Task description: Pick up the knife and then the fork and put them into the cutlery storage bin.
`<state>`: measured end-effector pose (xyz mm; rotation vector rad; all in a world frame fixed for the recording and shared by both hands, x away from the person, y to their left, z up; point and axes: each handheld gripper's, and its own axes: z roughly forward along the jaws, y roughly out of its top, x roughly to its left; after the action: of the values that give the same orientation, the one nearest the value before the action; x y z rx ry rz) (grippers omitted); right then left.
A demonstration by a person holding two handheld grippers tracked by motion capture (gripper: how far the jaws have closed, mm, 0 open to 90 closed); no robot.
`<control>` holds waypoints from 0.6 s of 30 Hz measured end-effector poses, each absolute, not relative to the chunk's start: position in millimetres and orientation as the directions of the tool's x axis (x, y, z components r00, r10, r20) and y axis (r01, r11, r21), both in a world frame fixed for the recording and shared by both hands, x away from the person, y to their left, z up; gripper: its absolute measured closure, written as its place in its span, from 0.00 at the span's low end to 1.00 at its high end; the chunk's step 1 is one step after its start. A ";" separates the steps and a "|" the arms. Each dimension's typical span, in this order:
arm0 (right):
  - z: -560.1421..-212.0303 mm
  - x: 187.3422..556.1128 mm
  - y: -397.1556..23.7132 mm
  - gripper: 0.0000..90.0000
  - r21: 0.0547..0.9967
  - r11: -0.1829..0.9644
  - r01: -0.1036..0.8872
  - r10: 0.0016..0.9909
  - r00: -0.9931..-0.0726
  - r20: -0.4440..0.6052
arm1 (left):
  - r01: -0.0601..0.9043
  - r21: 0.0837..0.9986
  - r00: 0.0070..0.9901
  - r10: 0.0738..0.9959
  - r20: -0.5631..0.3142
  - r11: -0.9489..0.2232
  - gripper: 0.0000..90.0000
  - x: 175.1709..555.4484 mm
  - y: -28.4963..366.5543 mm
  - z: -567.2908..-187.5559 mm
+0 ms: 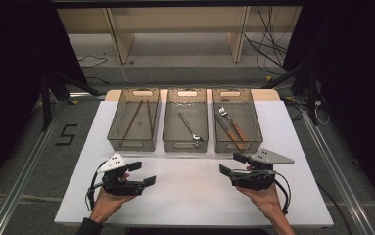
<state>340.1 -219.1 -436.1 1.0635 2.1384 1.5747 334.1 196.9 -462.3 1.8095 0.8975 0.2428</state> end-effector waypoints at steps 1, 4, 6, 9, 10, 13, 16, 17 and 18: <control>-436.7 338.9 -219.0 0.30 0.912 0.134 0.388 0.694 -0.693 0.193 | 0.461 0.871 0.699 0.673 -0.239 -0.169 0.18 333.8 197.2 -462.5; -437.7 333.1 -219.3 0.30 0.917 0.139 0.375 0.694 -0.697 0.180 | 0.459 0.873 0.700 0.672 -0.239 -0.167 0.18 332.9 197.2 -463.7; -439.1 328.7 -221.0 0.30 0.919 0.133 0.372 0.692 -0.698 0.182 | 0.458 0.872 0.704 0.669 -0.238 -0.173 0.18 332.3 197.6 -464.8; -442.6 322.9 -224.0 0.30 0.921 0.140 0.363 0.697 -0.697 0.169 | 0.457 0.872 0.707 0.667 -0.237 -0.174 0.18 331.2 198.4 -465.6; -444.6 321.4 -225.0 0.30 0.924 0.135 0.358 0.699 -0.695 0.168 | 0.455 0.874 0.706 0.667 -0.238 -0.170 0.18 330.4 198.7 -465.6; -449.7 316.5 -227.3 0.30 0.923 0.153 0.352 0.712 -0.687 0.144 | 0.450 0.878 0.707 0.666 -0.238 -0.164 0.18 328.6 199.7 -465.6; -454.4 312.1 -229.2 0.30 0.924 0.144 0.355 0.709 -0.688 0.154 | 0.445 0.881 0.711 0.663 -0.237 -0.163 0.18 326.7 200.9 -466.0; -456.4 310.4 -229.5 0.29 0.924 0.148 0.352 0.709 -0.689 0.148 | 0.443 0.882 0.712 0.661 -0.237 -0.161 0.18 326.3 201.3 -466.1; -458.4 308.8 -229.5 0.29 0.923 0.150 0.353 0.710 -0.689 0.148 | 0.443 0.882 0.712 0.660 -0.240 -0.158 0.18 325.8 201.5 -466.3</control>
<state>308.8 -229.5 -458.4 1.0228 2.1112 1.5513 325.8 201.5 -466.3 1.7956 0.8709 0.2402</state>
